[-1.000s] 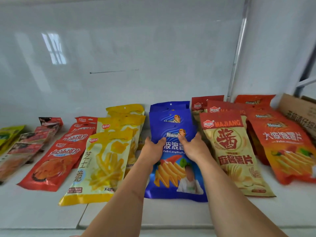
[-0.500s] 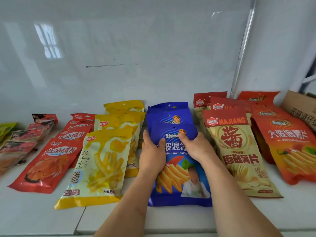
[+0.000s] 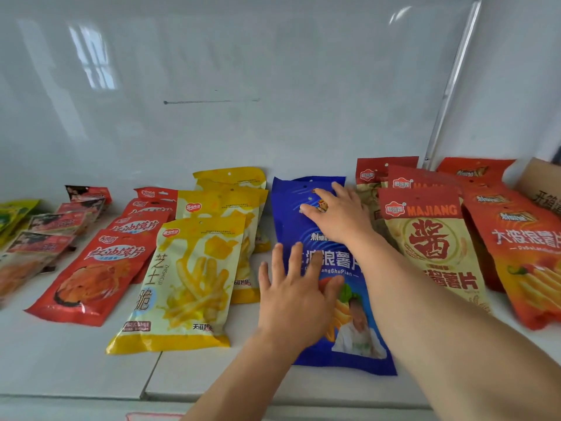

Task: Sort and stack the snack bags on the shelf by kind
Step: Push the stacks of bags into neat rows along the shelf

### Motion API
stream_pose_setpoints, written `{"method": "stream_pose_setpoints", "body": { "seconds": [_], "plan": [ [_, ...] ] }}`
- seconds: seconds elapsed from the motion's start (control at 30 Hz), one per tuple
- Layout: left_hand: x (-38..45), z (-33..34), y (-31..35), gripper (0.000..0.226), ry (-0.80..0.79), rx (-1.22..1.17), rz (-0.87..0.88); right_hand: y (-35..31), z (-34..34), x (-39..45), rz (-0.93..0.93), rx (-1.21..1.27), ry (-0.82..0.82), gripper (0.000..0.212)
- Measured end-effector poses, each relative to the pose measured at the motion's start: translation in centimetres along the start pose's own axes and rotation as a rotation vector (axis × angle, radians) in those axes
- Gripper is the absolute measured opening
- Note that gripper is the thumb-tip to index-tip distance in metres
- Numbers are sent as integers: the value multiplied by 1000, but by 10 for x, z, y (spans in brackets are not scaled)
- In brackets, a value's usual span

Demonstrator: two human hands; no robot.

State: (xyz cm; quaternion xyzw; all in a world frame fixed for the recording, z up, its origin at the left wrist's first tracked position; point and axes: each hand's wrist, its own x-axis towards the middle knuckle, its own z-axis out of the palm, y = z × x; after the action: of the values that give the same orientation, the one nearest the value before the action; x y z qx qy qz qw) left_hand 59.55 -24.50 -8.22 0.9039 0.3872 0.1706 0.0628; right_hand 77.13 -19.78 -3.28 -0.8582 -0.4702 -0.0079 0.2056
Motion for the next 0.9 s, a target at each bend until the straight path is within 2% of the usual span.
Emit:
{"method": "stream_pose_setpoints", "body": {
  "seconds": [0.07,0.2,0.37,0.53,0.6,0.67,0.7,0.83,0.9],
  "plan": [
    [2,4,-4,72,-141,-31,-35,0,5,4,1,-23,-30,74],
    [8,13,-10,73,-190,-98,-58,-2,10,10,23,-23,-100,74],
    [14,37,-20,110,-190,3,58,1,15,15,79,85,-197,78],
    [17,39,-24,127,-227,70,112,2,14,12,121,232,-254,75],
    [15,34,-21,109,-242,61,97,3,12,10,126,287,-265,73],
    [10,23,-14,77,-196,-89,-2,4,7,6,111,369,-250,71],
    [8,19,-11,68,-168,-143,-40,6,3,4,106,425,-232,70],
    [9,19,-12,67,-132,-167,-73,13,-18,-17,140,572,-132,70],
    [12,23,-14,80,-124,-60,-56,19,-20,-34,160,619,-74,70]
  ]
}}
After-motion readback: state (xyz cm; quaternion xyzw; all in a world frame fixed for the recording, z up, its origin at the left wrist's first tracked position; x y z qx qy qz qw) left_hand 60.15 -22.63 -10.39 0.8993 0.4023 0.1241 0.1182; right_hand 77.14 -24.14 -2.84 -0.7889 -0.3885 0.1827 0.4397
